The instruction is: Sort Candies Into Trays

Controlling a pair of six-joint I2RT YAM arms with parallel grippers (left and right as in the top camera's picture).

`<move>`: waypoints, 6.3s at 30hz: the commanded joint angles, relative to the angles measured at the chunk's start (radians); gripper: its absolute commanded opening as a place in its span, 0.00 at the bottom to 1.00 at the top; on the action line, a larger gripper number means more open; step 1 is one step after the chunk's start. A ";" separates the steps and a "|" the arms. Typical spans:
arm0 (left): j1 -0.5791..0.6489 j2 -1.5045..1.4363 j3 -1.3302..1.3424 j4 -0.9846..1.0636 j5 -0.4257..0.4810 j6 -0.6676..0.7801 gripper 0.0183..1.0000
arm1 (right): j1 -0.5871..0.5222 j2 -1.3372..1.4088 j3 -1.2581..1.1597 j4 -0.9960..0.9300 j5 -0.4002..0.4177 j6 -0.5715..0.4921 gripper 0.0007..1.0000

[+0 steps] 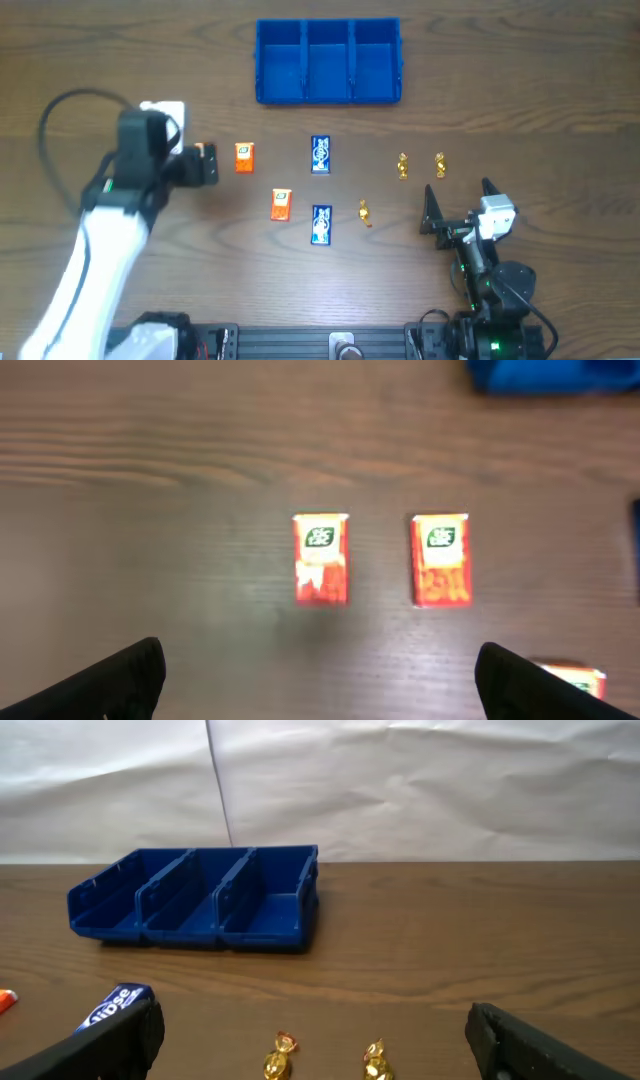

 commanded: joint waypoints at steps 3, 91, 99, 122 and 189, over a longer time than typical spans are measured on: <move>0.004 0.355 0.148 -0.005 0.060 0.088 1.00 | 0.007 -0.005 -0.004 -0.002 0.009 -0.009 1.00; -0.285 0.220 0.249 0.009 -0.177 -0.294 0.98 | 0.007 -0.005 -0.004 -0.002 0.009 -0.009 1.00; -0.263 0.306 0.032 0.123 -0.126 -0.338 0.97 | 0.007 -0.005 -0.004 -0.002 0.009 -0.009 1.00; -0.259 0.527 0.032 0.253 -0.097 -0.375 0.39 | 0.007 -0.005 -0.004 -0.002 0.009 -0.009 1.00; -0.647 0.237 -0.080 0.064 -0.167 -0.658 0.95 | 0.007 -0.005 -0.004 -0.002 0.009 -0.009 1.00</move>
